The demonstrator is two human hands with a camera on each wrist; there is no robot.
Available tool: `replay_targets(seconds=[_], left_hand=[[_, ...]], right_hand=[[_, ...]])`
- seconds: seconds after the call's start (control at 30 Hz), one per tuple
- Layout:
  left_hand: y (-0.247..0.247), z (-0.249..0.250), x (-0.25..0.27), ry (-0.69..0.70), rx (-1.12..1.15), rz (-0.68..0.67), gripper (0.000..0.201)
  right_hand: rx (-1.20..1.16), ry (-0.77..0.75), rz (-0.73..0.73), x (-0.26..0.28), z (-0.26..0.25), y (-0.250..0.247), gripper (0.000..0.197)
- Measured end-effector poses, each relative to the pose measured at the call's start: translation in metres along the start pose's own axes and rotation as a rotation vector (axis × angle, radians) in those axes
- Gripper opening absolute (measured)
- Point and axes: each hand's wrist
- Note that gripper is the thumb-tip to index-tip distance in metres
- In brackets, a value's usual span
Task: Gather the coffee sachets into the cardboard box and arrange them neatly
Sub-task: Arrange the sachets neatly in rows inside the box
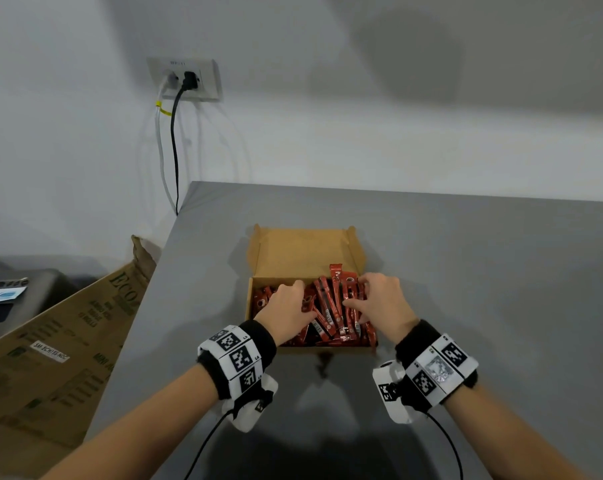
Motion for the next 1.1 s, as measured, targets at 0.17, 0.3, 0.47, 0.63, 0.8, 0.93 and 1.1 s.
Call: replay_targets(seconds=[0.17, 0.3, 0.47, 0.63, 0.8, 0.93, 1.1], left_hand=[[0.004, -0.001, -0.002, 0.003, 0.034, -0.014, 0.034], [0.007, 0.002, -0.005, 0.007, 0.083, 0.01, 0.037], [0.008, 0.002, -0.005, 0.044, 0.153, 0.032, 0.037], [0.005, 0.0, -0.003, 0.052, 0.103, 0.047, 0.038], [-0.006, -0.001, -0.002, 0.046, 0.173, 0.105, 0.044], [-0.015, 0.011, -0.005, 0.169, 0.367, 0.189, 0.038], [-0.023, 0.024, 0.0, 0.209, 0.421, 0.155, 0.033]], right_hand=[[0.155, -0.008, 0.091, -0.002, 0.012, -0.012, 0.036], [0.258, 0.096, -0.076, -0.002, 0.024, -0.013, 0.027], [0.071, 0.04, -0.026, -0.003, 0.024, -0.005, 0.017], [0.258, -0.035, 0.011, -0.003, 0.023, 0.002, 0.011], [0.07, -0.182, 0.164, 0.003, 0.006, -0.007, 0.015], [-0.084, -0.341, -0.014, 0.008, -0.018, 0.005, 0.039], [-0.055, -0.324, 0.032, 0.006, -0.02, 0.01, 0.023]])
Point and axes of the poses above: each hand's wrist, its own x-axis away from the middle knuckle, its own y-axis out of the palm, z = x × y, and after that the axes turned 6 degrees about -z, right-handed
